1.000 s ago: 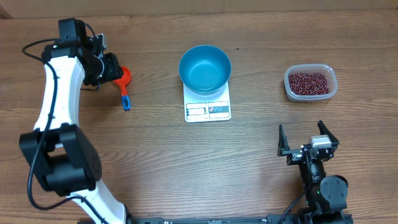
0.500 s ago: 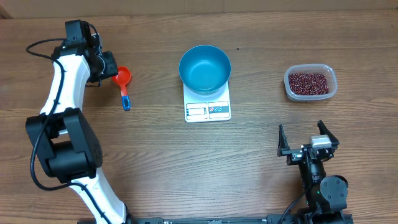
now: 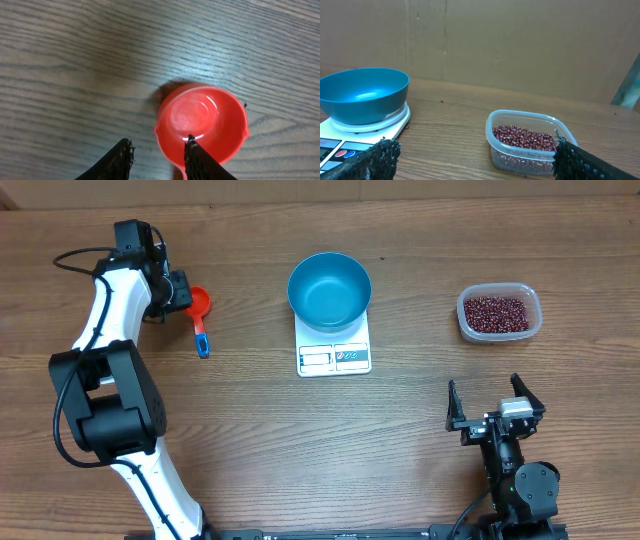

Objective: Scoop item into bowl and weigh 150g on scale
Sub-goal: 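Reach the left gripper to the red scoop and grasp its handle, then lift the red scoop with the left gripper toward the scale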

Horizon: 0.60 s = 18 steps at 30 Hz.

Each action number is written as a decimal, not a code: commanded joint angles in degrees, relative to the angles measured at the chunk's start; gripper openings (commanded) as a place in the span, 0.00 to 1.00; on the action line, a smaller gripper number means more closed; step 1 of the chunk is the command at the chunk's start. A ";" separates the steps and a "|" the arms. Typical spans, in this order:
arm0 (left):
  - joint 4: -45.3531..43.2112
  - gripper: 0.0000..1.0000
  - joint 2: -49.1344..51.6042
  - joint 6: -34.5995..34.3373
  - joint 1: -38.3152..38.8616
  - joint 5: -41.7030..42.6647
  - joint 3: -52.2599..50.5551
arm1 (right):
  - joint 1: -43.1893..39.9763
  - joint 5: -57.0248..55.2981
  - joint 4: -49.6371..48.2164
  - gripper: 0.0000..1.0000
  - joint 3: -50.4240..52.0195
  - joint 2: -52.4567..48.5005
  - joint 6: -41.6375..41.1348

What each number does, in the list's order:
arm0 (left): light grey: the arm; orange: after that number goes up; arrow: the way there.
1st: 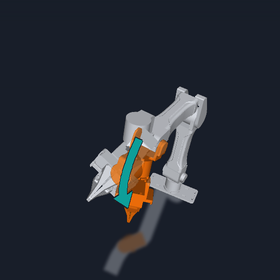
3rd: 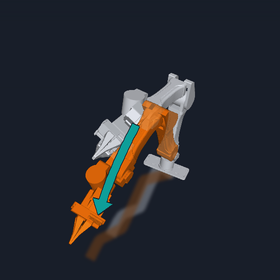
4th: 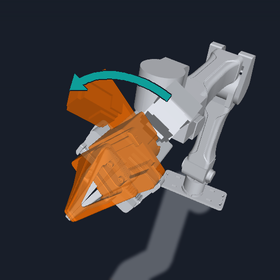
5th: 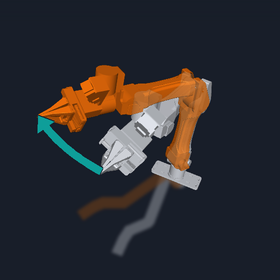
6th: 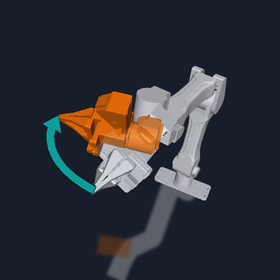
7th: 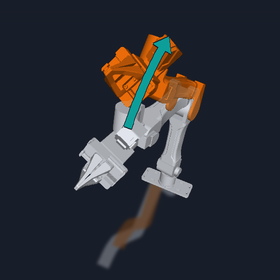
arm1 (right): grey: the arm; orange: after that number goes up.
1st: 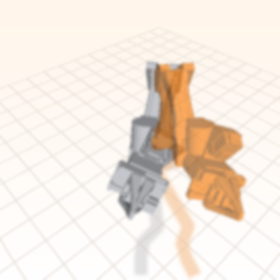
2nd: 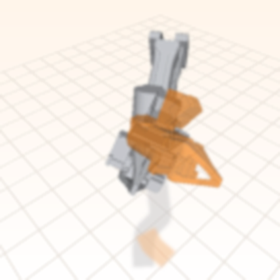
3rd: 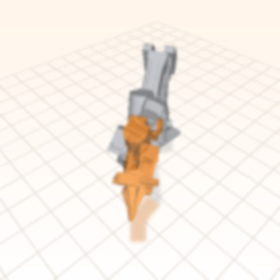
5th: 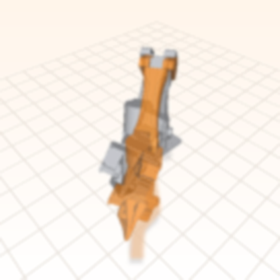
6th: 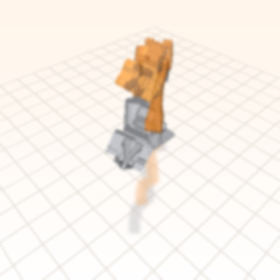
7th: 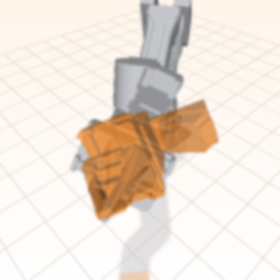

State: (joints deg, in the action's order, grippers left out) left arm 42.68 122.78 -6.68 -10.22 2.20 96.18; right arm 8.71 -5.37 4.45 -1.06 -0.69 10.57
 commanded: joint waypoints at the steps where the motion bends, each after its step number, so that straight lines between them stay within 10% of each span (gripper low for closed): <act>1: -1.11 0.38 2.12 1.53 0.17 -0.39 1.36 | 0.24 -0.52 -0.26 1.00 0.61 0.02 0.02; 18: -3.30 0.28 7.85 1.55 0.66 0.39 1.33 | 0.24 -0.52 -0.26 1.00 0.61 0.02 0.02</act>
State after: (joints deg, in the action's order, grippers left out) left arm 39.42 128.22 -5.85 -10.15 2.13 96.18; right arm 8.71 -5.37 4.47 -1.06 -0.69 10.52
